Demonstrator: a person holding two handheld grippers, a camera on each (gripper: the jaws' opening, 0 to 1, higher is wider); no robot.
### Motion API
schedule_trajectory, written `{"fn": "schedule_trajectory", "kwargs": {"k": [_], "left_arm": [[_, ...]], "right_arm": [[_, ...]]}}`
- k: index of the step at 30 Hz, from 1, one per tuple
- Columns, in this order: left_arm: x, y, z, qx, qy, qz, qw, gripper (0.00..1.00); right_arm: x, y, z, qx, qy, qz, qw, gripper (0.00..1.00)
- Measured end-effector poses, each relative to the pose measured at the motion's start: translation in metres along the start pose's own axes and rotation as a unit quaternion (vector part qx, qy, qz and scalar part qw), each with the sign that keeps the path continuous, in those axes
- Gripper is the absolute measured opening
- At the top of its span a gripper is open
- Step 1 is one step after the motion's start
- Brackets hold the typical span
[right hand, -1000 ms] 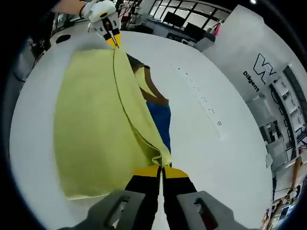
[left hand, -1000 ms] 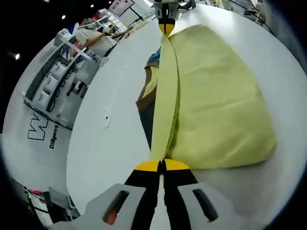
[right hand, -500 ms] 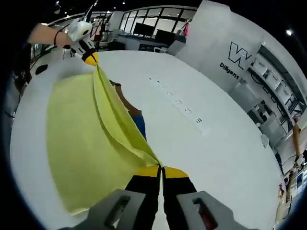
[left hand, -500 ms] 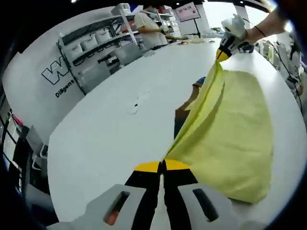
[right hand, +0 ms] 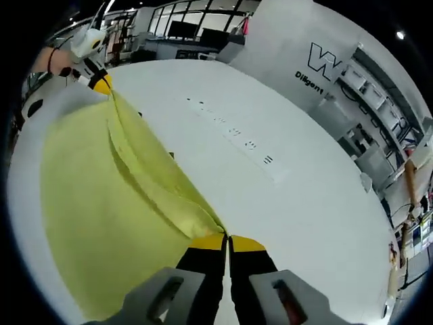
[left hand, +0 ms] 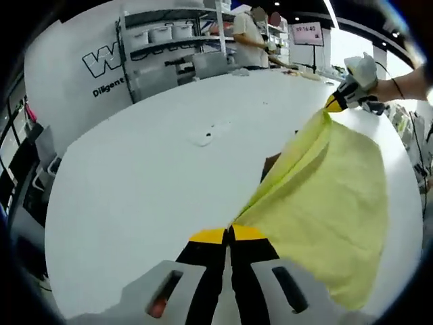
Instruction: Fold the garment on the visible template until the final outline fits inside the template.
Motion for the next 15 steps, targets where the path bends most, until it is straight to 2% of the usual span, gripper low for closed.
{"fn": "schedule_trajectory", "kwargs": {"k": [4, 8, 11, 13, 15], "left_arm": [[0.0, 0.0019, -0.0003, 0.009, -0.013, 0.004, 0.9999, 0.05], [-0.0001, 0.0053, -0.0019, 0.017, -0.007, 0.013, 0.9997, 0.05], [-0.0036, 0.0076, -0.0029, 0.038, -0.039, 0.02, 0.9983, 0.05], [-0.0023, 0.0094, -0.0041, 0.041, -0.034, 0.019, 0.9984, 0.05], [-0.0022, 0.009, -0.005, 0.043, -0.029, 0.022, 0.9985, 0.05]], "right_arm": [[0.0006, 0.0046, 0.0008, -0.004, 0.003, 0.004, 1.0, 0.0], [-0.0006, 0.0058, 0.0008, -0.007, 0.003, 0.013, 0.9999, 0.0], [-0.0037, 0.0075, -0.0001, -0.01, 0.011, 0.021, 0.9997, 0.0], [-0.0039, 0.008, -0.0012, -0.018, 0.016, 0.018, 0.9995, 0.0], [-0.0001, 0.0081, -0.0008, -0.018, -0.002, -0.003, 0.9998, 0.0]]}}
Point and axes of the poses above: the point that each gripper's makers call its tool centre point, and the gripper's own axes: y roughly forward along the fingers, z roughly to its left, x roughly out of its top, the point moved 7 cm from there along -y, roughly backward along the fingers, and after that the axes turned 10 degrees about -z, right-handed, at the moved point
